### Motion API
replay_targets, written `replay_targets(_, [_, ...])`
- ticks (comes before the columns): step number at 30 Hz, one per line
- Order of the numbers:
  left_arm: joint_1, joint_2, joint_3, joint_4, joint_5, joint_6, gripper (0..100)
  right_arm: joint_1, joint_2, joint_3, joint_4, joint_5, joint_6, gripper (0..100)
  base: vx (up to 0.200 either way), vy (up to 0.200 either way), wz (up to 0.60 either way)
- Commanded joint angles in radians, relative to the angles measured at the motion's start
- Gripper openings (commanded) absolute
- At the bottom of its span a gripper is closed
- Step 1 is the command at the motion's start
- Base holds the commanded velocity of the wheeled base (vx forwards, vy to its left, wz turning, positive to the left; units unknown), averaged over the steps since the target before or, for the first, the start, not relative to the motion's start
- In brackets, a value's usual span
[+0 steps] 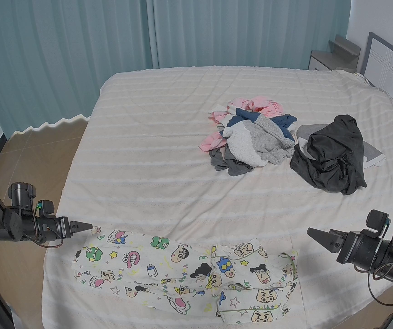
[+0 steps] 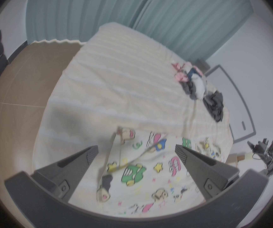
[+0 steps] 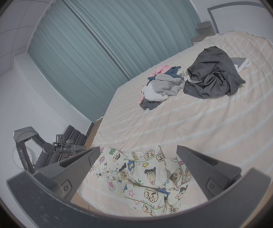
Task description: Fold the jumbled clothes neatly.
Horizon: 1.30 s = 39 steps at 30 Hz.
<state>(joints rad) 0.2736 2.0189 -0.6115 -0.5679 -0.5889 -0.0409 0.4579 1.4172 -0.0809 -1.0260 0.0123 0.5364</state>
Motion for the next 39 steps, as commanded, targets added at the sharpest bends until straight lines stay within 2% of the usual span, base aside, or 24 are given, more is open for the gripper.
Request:
replay_targets(1, [-0.017,-0.100,-0.189,0.536,0.112,0.289,100,0.015,-0.012,0.046,-0.002,0.009,0.016,100,0.000,0.000,0.00])
replay_targets(9, [-0.017,-0.011,-0.192,0.533,0.103,0.291,100,0.042,-0.011,0.047,0.000,0.009,0.027,100,0.000,0.000,0.00])
replay_targets(13, [-0.031,0.038,-0.202,0.520,0.066,0.292,100,0.045,-0.004,0.047,-0.002,0.009,0.040,100,0.000,0.000,0.00])
replay_targets(29, [-0.050,0.218,-0.277,0.484,0.063,0.282,100,0.047,-0.009,0.047,0.000,0.009,0.040,100,0.000,0.000,0.00])
replay_targets(39, [-0.070,0.242,-0.289,0.442,0.069,0.282,100,0.061,-0.009,0.047,0.000,0.009,0.040,100,0.000,0.000,0.00])
